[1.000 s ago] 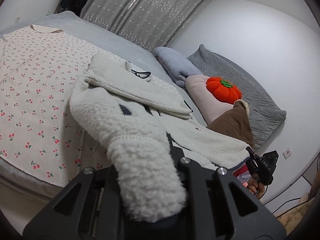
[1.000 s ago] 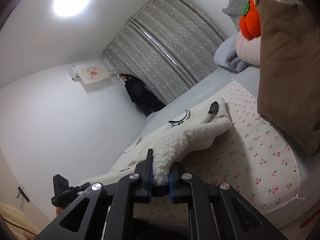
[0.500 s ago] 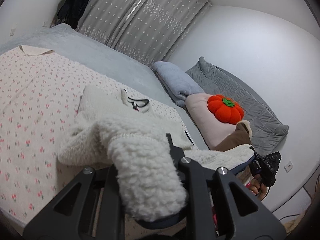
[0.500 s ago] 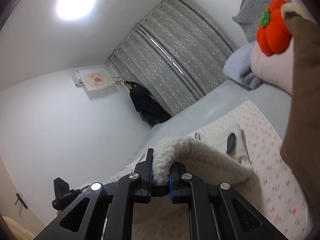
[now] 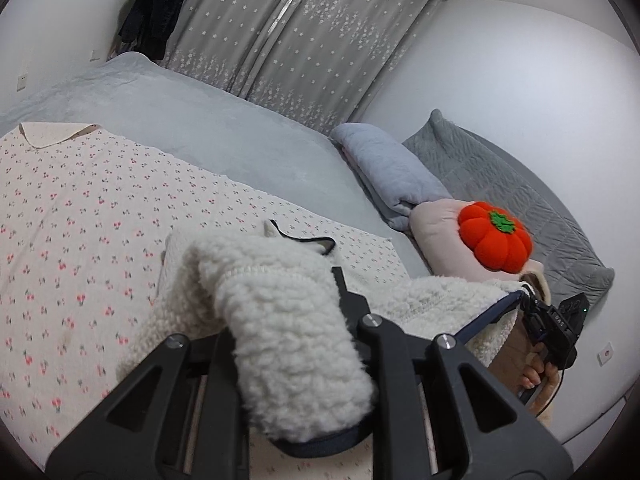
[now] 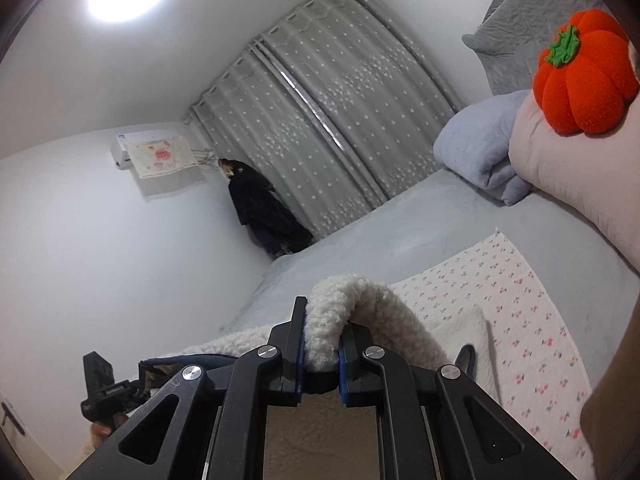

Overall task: Fold large clothes
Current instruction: 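Lift the hem with both grippers and fold it toward the collar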

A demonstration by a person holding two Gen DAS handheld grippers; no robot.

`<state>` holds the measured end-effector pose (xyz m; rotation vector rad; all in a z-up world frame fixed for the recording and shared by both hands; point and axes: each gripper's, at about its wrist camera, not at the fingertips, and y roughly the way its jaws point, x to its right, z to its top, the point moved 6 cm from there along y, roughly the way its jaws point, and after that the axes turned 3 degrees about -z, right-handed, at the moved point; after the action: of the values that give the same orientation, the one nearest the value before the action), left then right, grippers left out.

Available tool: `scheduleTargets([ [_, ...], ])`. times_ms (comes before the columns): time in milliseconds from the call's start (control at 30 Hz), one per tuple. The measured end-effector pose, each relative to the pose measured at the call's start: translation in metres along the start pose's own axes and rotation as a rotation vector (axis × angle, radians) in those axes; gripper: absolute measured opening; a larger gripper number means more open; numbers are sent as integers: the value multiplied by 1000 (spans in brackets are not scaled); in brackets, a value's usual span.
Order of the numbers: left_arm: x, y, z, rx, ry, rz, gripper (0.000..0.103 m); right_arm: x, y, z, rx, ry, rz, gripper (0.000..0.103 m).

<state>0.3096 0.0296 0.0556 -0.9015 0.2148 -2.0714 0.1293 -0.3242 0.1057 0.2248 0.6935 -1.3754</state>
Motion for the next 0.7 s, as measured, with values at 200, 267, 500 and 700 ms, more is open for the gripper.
scheduleTargets([
  [200,-23,53,31,-15,-33,49,19,22,60,16,-35,-13,-64,12],
  [267,-30,72,36,-33,-52,58,19,30,86,19,-54,-28,-102,12],
  [500,-65,138,35,-114,-73,121,20,64,158,14,-111,-41,-195,12],
  [700,-109,195,11,-240,-144,187,26,107,215,-15,-202,-29,-304,12],
])
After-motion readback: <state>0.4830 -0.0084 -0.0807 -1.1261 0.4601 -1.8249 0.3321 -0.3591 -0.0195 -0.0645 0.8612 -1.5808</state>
